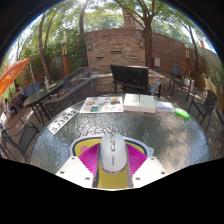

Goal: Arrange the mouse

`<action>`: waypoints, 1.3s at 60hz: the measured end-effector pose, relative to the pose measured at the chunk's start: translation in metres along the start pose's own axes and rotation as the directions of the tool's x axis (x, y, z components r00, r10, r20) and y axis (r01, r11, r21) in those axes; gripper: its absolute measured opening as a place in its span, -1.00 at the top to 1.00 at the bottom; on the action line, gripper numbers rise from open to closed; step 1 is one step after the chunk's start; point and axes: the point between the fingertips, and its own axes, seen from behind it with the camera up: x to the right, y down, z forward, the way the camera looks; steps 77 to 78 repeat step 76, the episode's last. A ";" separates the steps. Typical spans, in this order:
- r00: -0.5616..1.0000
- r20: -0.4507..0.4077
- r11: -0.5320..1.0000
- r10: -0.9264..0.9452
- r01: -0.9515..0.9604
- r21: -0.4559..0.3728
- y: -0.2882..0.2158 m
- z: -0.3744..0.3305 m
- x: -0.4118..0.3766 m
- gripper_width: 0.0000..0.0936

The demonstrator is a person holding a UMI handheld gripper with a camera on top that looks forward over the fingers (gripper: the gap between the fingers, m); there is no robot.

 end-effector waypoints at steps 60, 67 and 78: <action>0.987 -0.141 0.997 -0.079 0.080 -0.004 -0.022 -0.252 -0.035 -0.86; 0.985 -0.150 0.996 -0.083 0.085 0.008 -0.022 -0.261 -0.035 -0.86; 0.983 -0.160 0.996 -0.088 0.092 0.019 -0.026 -0.265 -0.033 -0.86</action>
